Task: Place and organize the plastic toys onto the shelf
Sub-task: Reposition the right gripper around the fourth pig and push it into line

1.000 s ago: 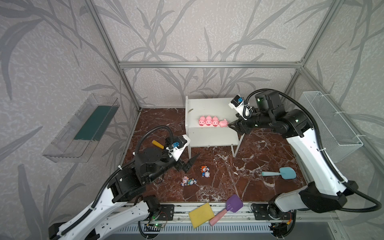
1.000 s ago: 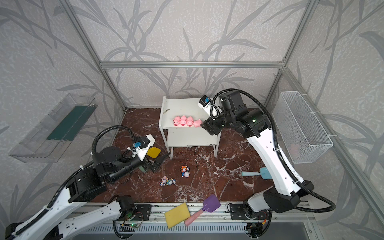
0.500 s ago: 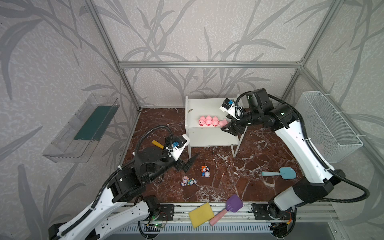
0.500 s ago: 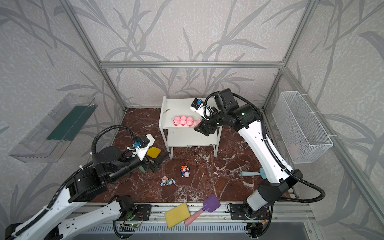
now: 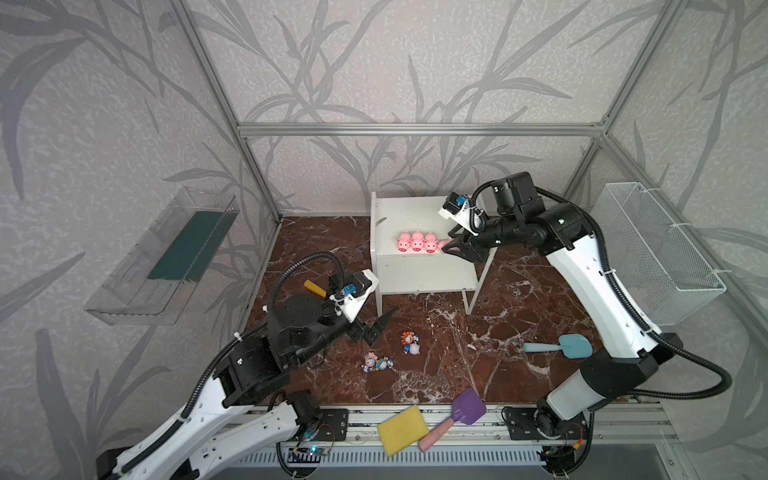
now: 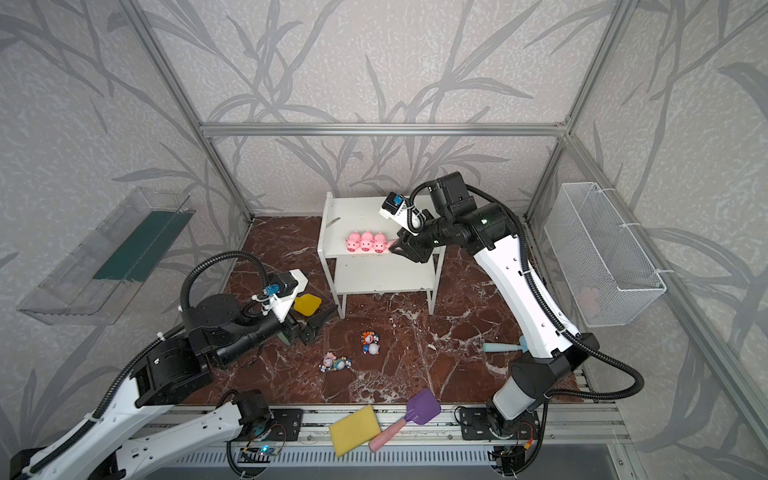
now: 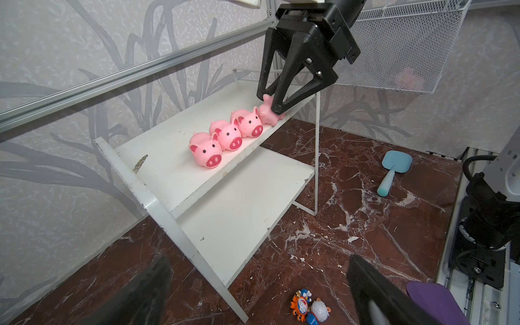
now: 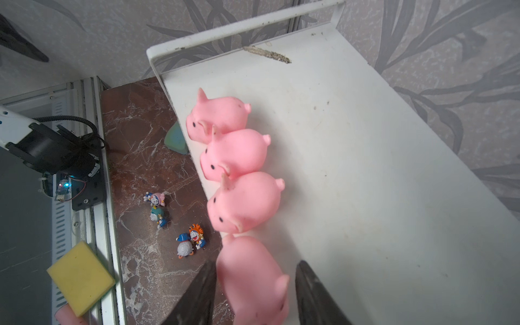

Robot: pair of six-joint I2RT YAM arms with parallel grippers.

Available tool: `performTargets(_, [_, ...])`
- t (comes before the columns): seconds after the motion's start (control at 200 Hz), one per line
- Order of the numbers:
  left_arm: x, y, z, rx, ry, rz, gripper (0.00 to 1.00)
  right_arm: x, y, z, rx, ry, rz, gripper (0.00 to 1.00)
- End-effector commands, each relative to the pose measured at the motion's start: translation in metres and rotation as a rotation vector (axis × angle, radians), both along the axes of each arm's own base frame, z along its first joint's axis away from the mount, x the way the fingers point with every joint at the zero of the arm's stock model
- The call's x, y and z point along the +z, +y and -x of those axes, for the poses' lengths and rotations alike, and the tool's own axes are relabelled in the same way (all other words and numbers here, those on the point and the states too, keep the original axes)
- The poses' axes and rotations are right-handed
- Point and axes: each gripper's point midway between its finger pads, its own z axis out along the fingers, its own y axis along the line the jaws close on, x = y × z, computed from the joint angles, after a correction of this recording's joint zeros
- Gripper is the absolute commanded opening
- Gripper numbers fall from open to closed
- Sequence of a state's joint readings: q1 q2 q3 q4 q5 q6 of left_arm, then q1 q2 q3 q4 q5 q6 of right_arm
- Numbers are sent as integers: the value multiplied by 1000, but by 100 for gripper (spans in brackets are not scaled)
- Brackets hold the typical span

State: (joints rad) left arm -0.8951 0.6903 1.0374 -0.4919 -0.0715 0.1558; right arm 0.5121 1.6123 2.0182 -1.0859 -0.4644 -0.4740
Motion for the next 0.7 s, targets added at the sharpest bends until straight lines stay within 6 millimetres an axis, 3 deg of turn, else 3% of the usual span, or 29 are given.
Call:
performTargets(0.0, [3, 0, 0, -5, -14, 15, 99, 1, -3, 7, 22, 8, -2, 43])
performTargets(0.165, [2, -1, -1, -4, -11, 11, 99, 2, -10, 4, -11, 9, -8, 33])
performTargets(0.455, [4, -1, -1, -5, -11, 15, 99, 14, -24, -5, -101, -14, -30, 25])
performTargets(0.695, [3, -1, -2, 0, -10, 14, 99, 22, -32, -26, -294, 49, -57, 25])
